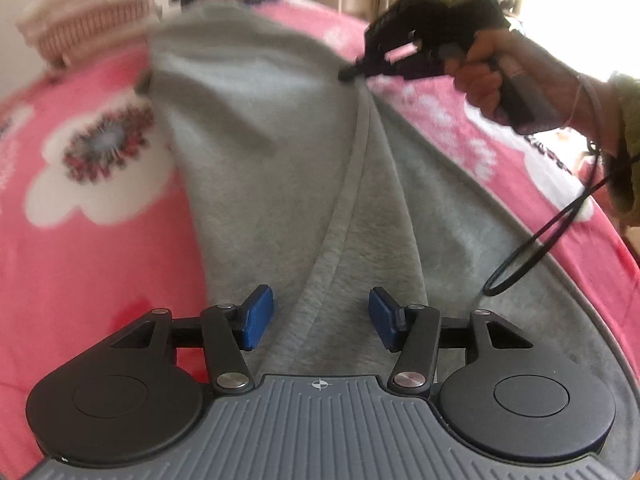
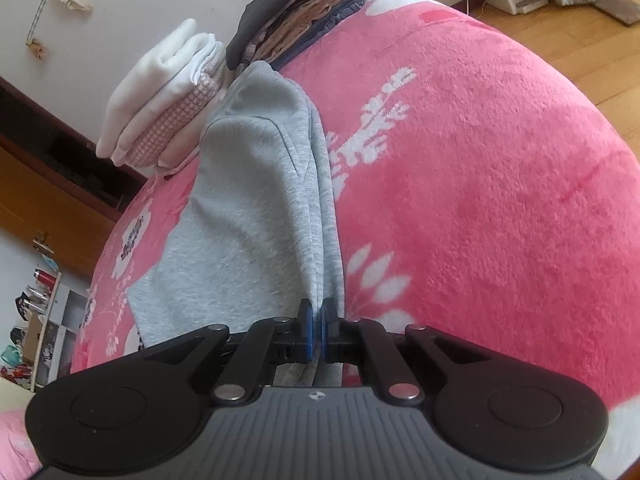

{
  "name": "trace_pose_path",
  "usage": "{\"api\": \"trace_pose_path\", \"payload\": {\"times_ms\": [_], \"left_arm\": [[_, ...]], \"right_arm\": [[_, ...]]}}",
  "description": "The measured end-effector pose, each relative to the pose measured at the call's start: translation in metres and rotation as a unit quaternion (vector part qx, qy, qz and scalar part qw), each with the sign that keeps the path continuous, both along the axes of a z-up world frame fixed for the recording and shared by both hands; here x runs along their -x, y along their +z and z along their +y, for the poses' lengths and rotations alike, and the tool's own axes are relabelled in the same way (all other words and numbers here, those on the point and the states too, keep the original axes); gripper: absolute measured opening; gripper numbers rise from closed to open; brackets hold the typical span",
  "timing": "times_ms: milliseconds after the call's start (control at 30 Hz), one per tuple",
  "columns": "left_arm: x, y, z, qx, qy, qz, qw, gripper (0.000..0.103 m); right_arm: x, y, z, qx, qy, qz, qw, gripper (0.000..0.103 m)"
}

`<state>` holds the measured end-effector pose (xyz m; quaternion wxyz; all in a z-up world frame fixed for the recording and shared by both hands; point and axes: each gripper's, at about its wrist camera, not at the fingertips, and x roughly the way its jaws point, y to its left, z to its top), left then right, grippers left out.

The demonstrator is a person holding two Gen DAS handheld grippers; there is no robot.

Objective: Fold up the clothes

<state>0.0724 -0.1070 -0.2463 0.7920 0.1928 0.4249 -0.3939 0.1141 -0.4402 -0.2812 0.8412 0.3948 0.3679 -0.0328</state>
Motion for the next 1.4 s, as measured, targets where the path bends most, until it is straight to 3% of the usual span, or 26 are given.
{"api": "trace_pose_path", "payload": {"times_ms": [100,167,267,567,700,867,933,1000,1033,1267,1400], "left_arm": [[0.004,0.001,0.003,0.011,-0.002,-0.002,0.9999,0.034],[0.011,0.001,0.002,0.002,-0.006,-0.016,0.9999,0.017],[0.017,0.005,0.0,-0.009,-0.002,-0.021,0.9997,0.002],[0.039,0.047,-0.008,0.048,-0.023,0.067,0.9963,0.001],[0.041,0.032,-0.038,0.048,-0.037,0.125,0.9903,0.001],[0.046,0.015,-0.066,0.037,-0.065,0.154,0.9852,0.001],[0.045,0.012,-0.069,0.038,-0.071,0.164,0.9832,0.001],[0.041,0.012,-0.066,0.047,-0.074,0.172,0.9811,0.001],[0.039,0.013,-0.064,0.054,-0.075,0.177,0.9799,0.001],[0.036,0.027,-0.05,0.12,-0.09,0.183,0.9716,0.001],[0.04,0.001,-0.066,0.116,-0.067,0.19,0.9727,0.001]], "right_arm": [[0.0,0.001,0.001,0.004,0.005,-0.001,1.0,0.004],[-0.001,0.001,0.002,0.008,0.009,-0.003,1.0,0.004],[-0.001,0.002,0.003,0.015,0.015,-0.007,1.0,0.004],[-0.004,0.01,0.006,0.015,0.043,-0.029,0.999,0.004],[-0.004,0.003,0.006,0.023,0.041,-0.021,0.999,0.003],[-0.004,0.002,0.009,0.038,0.043,-0.022,0.998,0.002],[0.001,0.006,0.006,0.036,0.038,-0.027,0.998,0.009],[0.018,0.018,-0.001,0.042,0.035,-0.035,0.998,0.022],[0.028,0.024,-0.005,0.046,0.033,-0.039,0.998,0.024],[0.173,0.109,-0.04,0.071,0.094,-0.102,0.988,0.024],[0.235,0.127,-0.025,0.047,0.101,-0.073,0.991,0.029]]}}
